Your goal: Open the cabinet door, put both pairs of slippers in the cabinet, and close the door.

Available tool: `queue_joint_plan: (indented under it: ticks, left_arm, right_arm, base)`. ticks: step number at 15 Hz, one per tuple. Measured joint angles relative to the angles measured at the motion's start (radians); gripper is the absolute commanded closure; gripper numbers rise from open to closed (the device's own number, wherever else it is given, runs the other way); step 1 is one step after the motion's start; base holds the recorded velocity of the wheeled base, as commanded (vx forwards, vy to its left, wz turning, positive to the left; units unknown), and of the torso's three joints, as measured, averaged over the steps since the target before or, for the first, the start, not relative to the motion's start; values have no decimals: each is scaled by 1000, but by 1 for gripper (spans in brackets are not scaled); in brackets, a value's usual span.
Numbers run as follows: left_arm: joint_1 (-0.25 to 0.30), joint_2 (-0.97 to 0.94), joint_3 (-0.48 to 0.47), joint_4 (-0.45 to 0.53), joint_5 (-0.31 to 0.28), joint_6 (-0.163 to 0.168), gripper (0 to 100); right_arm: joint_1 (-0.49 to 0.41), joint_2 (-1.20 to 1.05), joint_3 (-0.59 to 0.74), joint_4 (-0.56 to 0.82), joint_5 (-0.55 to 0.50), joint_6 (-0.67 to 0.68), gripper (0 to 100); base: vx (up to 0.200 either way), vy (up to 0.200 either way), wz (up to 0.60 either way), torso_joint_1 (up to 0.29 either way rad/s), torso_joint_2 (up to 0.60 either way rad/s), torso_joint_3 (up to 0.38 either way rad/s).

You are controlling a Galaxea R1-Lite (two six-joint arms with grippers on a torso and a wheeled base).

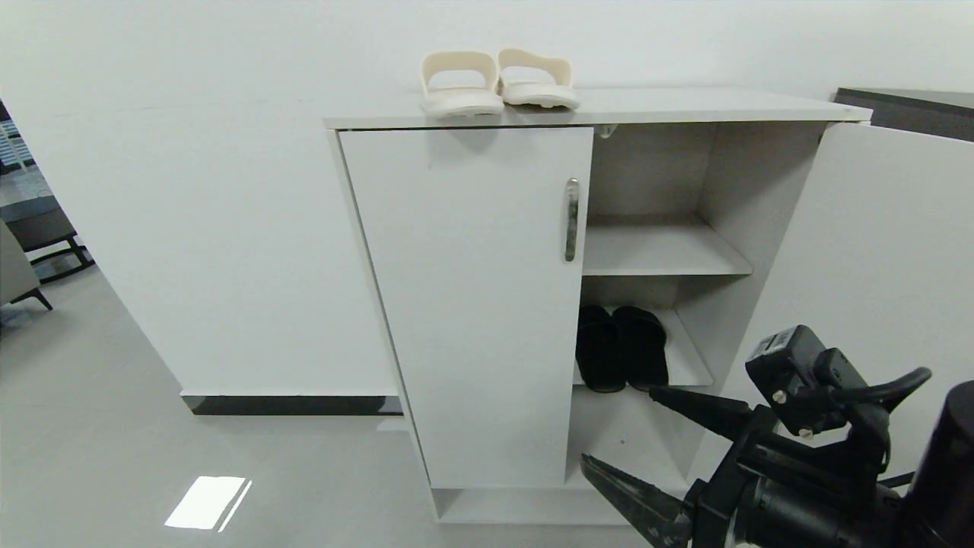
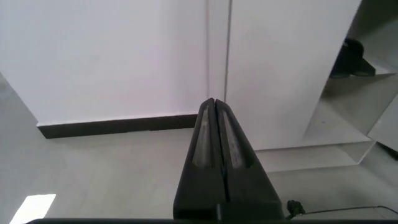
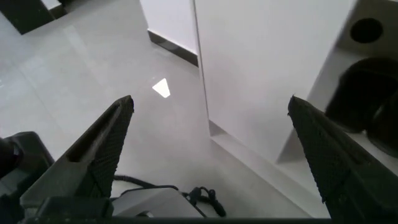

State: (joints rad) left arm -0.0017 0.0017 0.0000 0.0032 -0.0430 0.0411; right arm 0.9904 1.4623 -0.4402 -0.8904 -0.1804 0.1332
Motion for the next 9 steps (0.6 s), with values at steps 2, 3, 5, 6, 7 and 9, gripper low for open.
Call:
queue_joint_plan:
  ticks: [2, 3, 5, 6, 7, 9]
  left_arm:
    - [0, 0, 0, 0, 0, -1, 100]
    - [0, 0, 0, 0, 0, -3, 100]
    - [0, 0, 0, 0, 0, -7, 100]
    - [-1, 0, 0, 0, 1, -8, 100]
    - [0, 0, 0, 0, 0, -5, 100]
    - [0, 0, 0, 0, -1, 14, 100]
  right_arm:
    - [0, 0, 0, 0, 0, 0, 0]
    - [0, 0, 0, -1, 0, 0, 0]
    - [0, 1, 0, 0, 1, 0, 0]
    - [0, 2, 0, 0, 1, 0, 0]
    - [1, 3, 1, 0, 2, 0, 0]
    - [-1, 5, 2, -1, 1, 0, 0]
  base:
    - [0, 200, 0, 2, 0, 0]
    - [0, 200, 0, 2, 2, -2]
    - [0, 0, 0, 0, 0, 0]
    - [0, 0, 0, 0, 0, 0]
    - [0, 0, 0, 0, 0, 0]
    - [0, 0, 0, 0, 0, 0]
